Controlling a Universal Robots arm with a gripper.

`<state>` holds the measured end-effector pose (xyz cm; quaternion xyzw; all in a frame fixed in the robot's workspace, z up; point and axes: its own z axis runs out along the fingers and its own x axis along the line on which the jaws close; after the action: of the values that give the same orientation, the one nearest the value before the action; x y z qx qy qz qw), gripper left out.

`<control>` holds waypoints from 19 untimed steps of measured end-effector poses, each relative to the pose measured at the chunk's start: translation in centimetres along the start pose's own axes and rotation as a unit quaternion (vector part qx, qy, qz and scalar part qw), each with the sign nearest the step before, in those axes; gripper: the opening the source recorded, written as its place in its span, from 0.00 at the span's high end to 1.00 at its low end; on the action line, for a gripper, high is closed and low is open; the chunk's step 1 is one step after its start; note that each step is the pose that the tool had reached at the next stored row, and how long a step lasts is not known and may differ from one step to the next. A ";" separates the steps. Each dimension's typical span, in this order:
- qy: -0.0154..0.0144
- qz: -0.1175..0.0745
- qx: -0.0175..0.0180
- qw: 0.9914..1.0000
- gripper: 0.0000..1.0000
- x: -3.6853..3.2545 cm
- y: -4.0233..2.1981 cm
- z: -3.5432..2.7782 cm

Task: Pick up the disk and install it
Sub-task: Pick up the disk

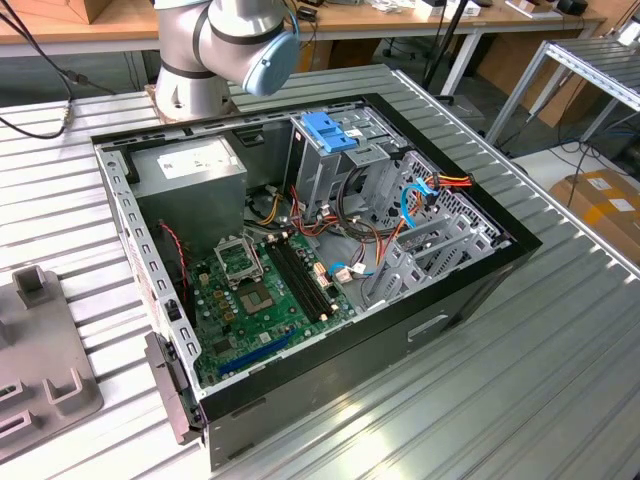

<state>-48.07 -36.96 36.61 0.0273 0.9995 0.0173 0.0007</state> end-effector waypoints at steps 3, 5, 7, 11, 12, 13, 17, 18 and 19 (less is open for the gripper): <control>0.001 -0.016 0.000 1.000 0.89 0.00 0.00 0.00; 0.001 -0.030 0.000 1.000 0.89 0.00 0.00 0.00; 0.002 -0.053 0.000 0.999 0.89 0.00 0.00 0.00; 0.004 -0.102 0.000 0.995 0.89 0.00 0.00 0.03; 0.004 -0.113 0.000 0.994 0.89 0.00 0.00 0.04; 0.005 -0.133 0.000 0.991 0.89 0.00 0.00 0.05; 0.007 -0.195 0.000 0.981 0.89 0.00 0.00 0.11; 0.008 -0.216 0.000 0.976 0.89 0.00 0.00 0.14; 0.008 -0.232 0.000 0.973 0.89 0.00 0.00 0.15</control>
<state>-48.07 -36.95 36.46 -0.2052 0.9786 0.0170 -0.0034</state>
